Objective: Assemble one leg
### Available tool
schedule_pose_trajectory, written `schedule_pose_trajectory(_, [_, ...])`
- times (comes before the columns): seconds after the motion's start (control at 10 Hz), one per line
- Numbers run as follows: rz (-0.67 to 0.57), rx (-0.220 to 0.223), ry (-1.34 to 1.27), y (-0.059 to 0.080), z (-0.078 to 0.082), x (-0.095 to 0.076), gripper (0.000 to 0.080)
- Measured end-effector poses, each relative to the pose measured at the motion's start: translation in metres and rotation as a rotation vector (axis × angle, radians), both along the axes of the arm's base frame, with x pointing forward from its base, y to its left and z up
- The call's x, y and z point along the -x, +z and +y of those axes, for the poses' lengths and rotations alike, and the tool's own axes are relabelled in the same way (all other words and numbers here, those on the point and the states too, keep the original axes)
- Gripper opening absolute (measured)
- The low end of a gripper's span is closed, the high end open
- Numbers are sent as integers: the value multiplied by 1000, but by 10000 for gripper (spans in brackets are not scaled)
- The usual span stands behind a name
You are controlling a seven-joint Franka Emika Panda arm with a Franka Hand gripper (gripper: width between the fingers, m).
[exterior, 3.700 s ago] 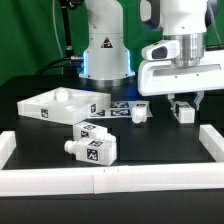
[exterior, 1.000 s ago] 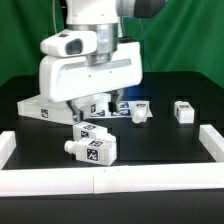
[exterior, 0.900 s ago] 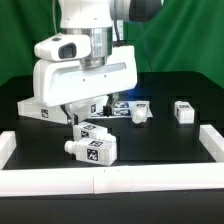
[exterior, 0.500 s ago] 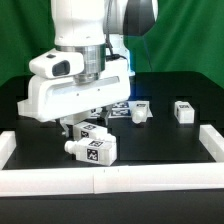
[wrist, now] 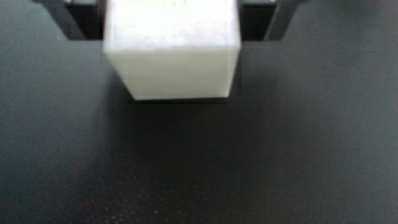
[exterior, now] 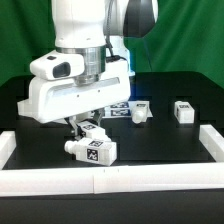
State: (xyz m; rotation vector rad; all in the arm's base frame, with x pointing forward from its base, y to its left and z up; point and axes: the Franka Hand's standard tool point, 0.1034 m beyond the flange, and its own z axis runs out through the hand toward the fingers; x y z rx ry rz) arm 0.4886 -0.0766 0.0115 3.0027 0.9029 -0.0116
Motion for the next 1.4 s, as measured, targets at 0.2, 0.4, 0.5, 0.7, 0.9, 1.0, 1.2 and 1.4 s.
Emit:
schedule_pose_trajectory(0.2, [6,8,24,0,-16,9,284])
schedule_pose_trajectory(0.4, [18,16,53,1,-48,23,284])
schedule_pose_trajectory(0.5, [24,20,57,1,-64,32,284])
schedule_pose_trajectory(0.7, [31,26,56,0,-94,49,285])
schedule_pose_trajectory(0.9, [22,32,44,0,-103,53,285])
schedule_pose_trajectory(1.0, [18,34,44,0,-103,53,285])
schedule_pose_trajectory(1.2, [18,34,44,-1,-104,53,310])
schedule_pose_trajectory(1.4, [19,34,44,-1,-103,53,502])
